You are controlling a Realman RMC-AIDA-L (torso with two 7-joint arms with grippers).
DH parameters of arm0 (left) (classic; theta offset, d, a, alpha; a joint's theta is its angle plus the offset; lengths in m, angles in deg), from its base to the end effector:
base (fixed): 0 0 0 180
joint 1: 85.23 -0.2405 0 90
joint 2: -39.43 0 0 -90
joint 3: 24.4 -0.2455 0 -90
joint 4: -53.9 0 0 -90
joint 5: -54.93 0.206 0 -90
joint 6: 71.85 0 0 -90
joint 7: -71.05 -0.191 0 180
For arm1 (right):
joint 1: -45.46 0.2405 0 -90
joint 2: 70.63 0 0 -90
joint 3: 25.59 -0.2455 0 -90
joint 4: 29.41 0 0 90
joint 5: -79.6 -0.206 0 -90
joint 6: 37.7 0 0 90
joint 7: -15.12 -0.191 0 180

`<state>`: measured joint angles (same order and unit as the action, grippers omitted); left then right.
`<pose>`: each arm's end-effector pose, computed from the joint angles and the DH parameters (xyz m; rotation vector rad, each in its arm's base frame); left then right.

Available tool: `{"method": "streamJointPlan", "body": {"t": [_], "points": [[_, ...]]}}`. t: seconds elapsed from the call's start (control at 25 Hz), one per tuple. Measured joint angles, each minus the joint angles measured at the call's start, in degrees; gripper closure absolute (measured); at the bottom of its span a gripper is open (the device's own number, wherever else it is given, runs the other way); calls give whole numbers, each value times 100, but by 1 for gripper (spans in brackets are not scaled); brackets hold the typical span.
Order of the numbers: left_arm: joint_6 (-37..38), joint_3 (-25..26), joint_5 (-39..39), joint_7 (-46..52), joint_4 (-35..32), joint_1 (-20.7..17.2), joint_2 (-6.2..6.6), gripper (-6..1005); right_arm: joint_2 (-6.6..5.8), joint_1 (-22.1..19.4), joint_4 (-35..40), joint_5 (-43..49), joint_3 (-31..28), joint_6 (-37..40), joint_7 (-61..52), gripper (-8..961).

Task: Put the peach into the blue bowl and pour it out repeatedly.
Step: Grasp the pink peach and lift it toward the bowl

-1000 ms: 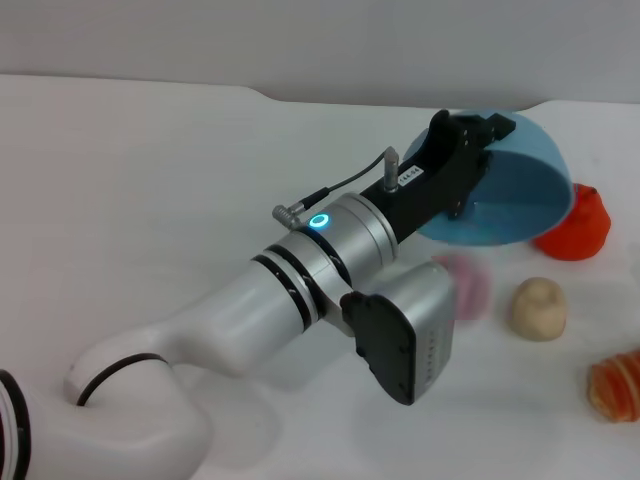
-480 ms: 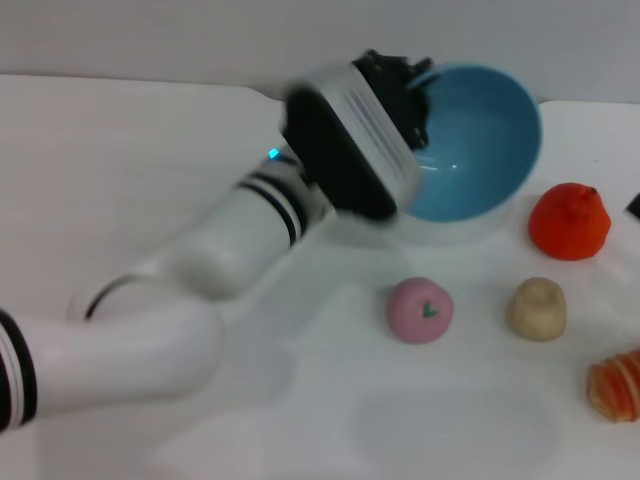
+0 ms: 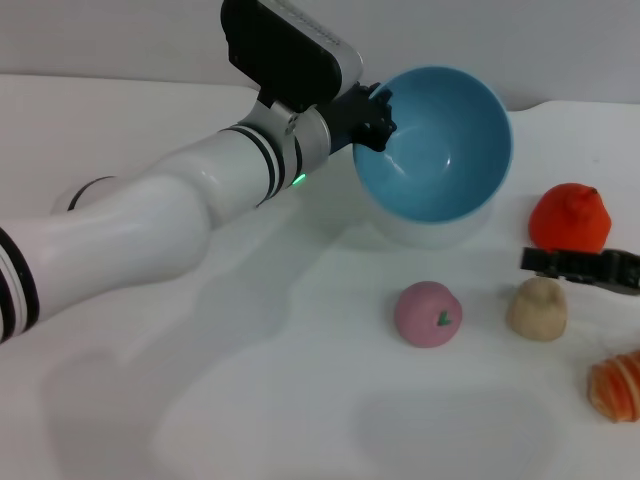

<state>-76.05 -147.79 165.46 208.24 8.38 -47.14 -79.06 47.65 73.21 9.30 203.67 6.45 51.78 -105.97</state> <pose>-0.1526 0.4325 -0.1363 -2.2177 -0.4665 -0.3012 0.2772 0.3252 -0.0236 -2.3417 1.7204 0.7035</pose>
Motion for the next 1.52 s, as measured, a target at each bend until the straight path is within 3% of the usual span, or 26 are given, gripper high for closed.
{"method": "streamJointPlan", "body": {"t": [0.24,0.6,0.92,1.12,1.4,1.52], "points": [[-4,-6,-6,24,-12,-29,-13,1000,2,554,-401,363,575,-934,-691,400],[-59,-18,-13,29,0,-41,-25,999,20,1257,-1585,405,1583,-2150,-778,407],[-160,-81,-15,33,7,-38,-25,1000,85,1324,-1882,251,1798,-2697,-470,432],[-218,-159,-12,34,32,-27,-25,999,79,1332,-2122,-231,1801,-2651,18,448],[-330,-160,-11,44,72,-35,-25,1000,53,1290,-2096,-227,1806,-2541,159,470],[-346,-160,-13,45,105,-34,-25,1000,53,1288,-2096,-225,1807,-2535,166,605]]}}
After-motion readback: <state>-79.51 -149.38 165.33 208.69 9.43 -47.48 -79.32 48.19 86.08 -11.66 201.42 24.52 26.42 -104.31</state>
